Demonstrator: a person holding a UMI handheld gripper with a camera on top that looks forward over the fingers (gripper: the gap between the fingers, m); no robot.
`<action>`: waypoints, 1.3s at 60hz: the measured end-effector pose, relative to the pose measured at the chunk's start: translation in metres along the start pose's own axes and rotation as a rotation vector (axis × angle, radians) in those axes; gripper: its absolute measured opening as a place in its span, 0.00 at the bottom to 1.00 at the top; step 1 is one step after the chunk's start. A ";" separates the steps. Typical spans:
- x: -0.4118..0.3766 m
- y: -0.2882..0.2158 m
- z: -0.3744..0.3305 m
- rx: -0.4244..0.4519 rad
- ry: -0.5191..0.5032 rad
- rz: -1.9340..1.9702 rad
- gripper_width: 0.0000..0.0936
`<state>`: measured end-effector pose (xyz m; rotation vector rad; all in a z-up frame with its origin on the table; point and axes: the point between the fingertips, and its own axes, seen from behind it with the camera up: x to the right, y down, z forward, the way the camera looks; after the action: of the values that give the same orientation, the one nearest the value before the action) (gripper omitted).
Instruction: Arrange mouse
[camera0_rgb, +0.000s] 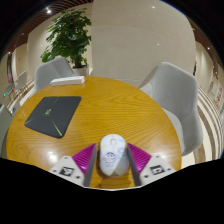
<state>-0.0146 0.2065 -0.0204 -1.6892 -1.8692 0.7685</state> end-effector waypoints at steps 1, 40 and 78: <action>0.000 0.000 0.000 0.004 0.003 0.002 0.58; -0.205 -0.155 0.036 0.170 -0.149 -0.024 0.41; -0.245 -0.112 0.011 0.075 -0.089 -0.091 0.92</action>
<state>-0.0764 -0.0458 0.0512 -1.5366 -1.9377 0.8785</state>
